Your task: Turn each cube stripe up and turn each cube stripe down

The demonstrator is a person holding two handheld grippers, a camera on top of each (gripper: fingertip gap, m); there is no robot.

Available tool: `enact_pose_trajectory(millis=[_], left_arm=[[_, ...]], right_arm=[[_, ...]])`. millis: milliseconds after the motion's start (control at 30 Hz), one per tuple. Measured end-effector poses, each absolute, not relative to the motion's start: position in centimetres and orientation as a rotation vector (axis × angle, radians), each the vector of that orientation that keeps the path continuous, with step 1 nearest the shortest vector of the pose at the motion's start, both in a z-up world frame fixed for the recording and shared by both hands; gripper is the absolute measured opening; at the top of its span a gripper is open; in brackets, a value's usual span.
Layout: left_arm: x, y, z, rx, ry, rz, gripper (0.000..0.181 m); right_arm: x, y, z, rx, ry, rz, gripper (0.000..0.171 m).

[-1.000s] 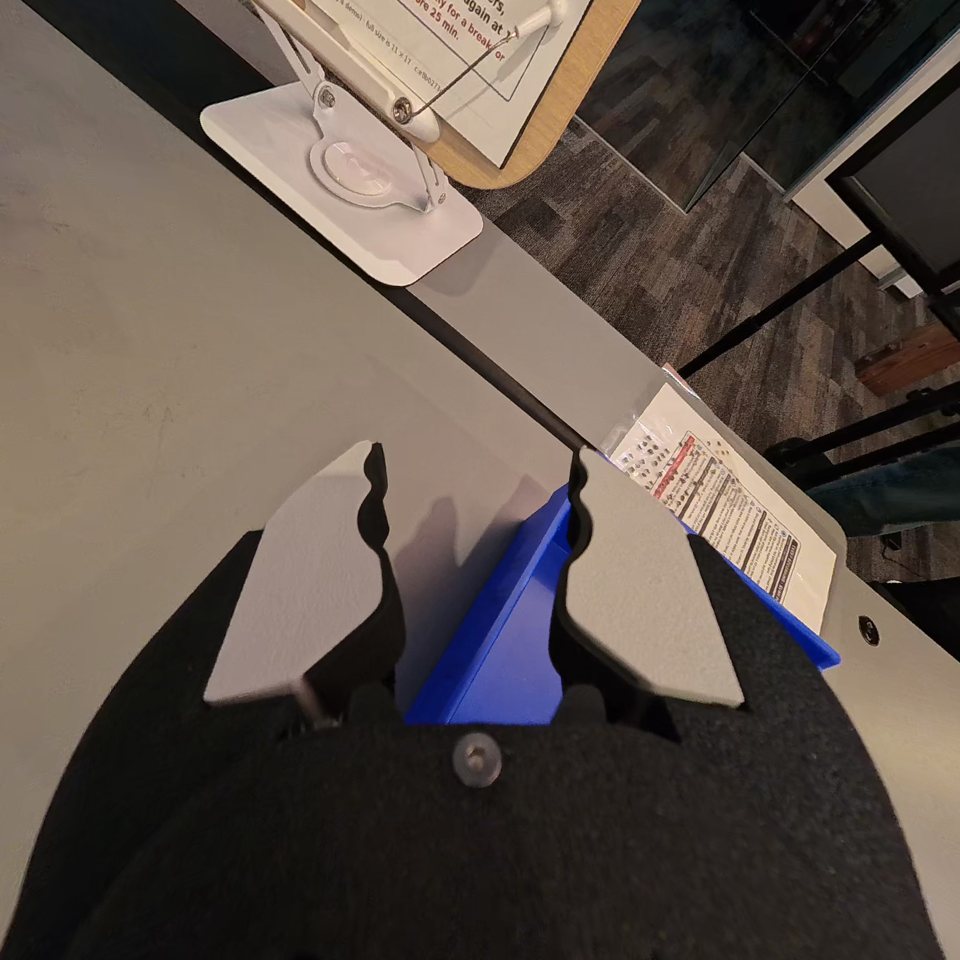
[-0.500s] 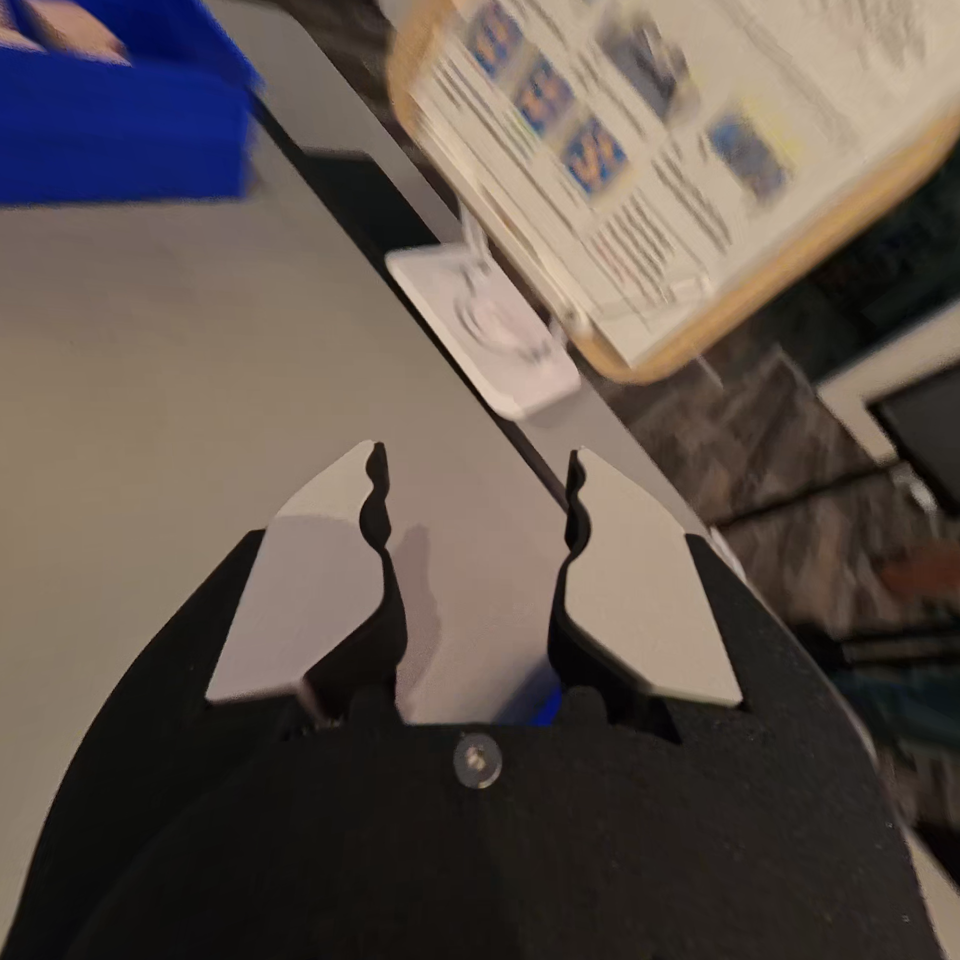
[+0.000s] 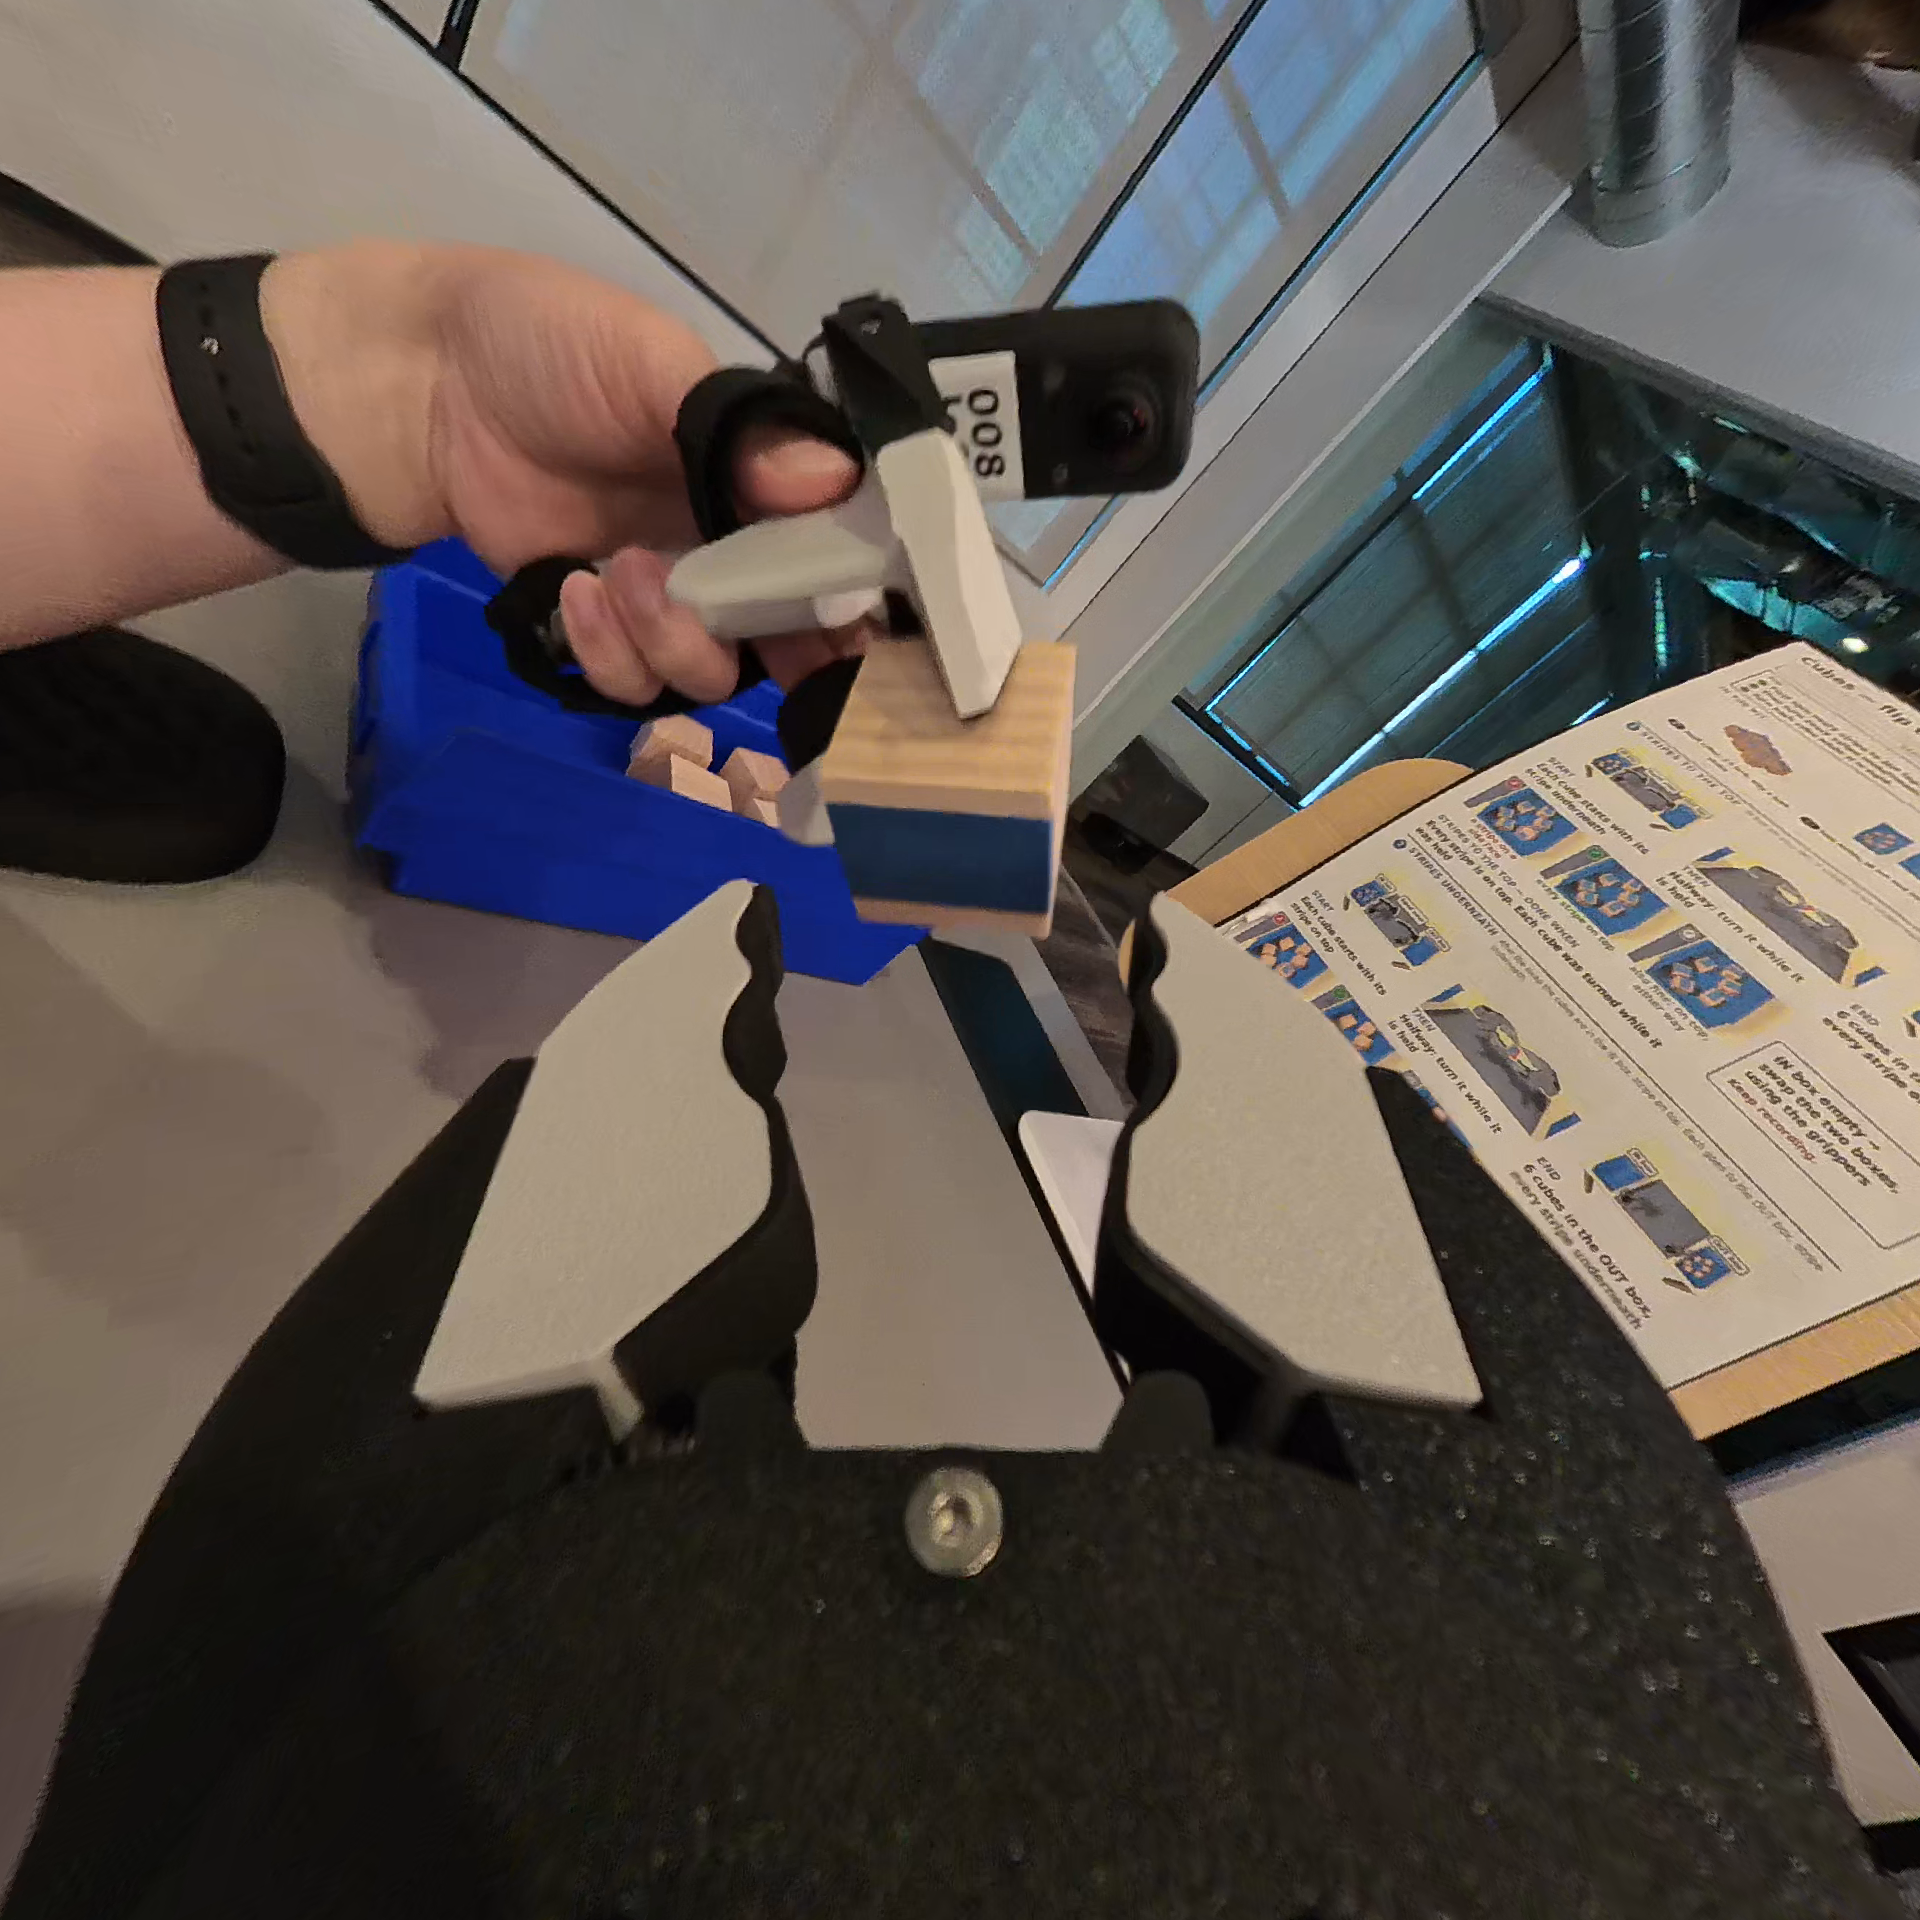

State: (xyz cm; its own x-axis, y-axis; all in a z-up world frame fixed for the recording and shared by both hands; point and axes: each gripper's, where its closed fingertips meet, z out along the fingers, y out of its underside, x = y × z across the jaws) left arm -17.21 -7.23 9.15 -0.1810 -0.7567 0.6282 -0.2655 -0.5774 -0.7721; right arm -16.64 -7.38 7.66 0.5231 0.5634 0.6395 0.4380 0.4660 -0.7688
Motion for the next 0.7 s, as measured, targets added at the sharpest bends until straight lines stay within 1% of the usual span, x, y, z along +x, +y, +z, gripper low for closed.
enact_pose_trajectory(millis=[233, 300, 367, 533, 600, 667, 700], left_arm=[[-15.5, -8.0, 8.6, -1.712, 1.178, -1.864, 0.045], [-15.0, -8.4, 8.2, -1.722, 1.202, -1.860, 0.045], [-14.8, -8.9, 8.0, -1.723, 1.229, -1.880, 0.047], [-15.2, -9.3, 8.2, -1.734, 1.262, -1.885, 0.056], [-16.0, -8.5, 8.6, -1.722, 1.253, -1.803, 0.060], [-17.3, -7.4, 9.1, -1.712, 1.243, -1.650, 0.066], [-18.1, -7.1, 9.3, -1.715, 1.244, -1.581, 0.065]], right_arm=[[-17.2, -6.6, 7.0, -1.114, -1.015, 0.034, 0.066], [-17.3, -6.5, 6.7, -1.105, -1.021, 0.001, 0.061], [-17.0, -6.7, 7.2, -1.064, -0.993, -0.011, 0.047], [-16.8, -7.0, 7.3, -1.098, -1.048, 0.055, 0.047], [-14.8, -6.8, 8.9, -1.114, -1.072, -0.012, 0.046], [-9.0, -5.5, 12.0, -1.234, -1.014, -0.161, 0.047], [-5.3, -4.8, 12.7, -1.383, -0.976, -0.146, 0.047]])
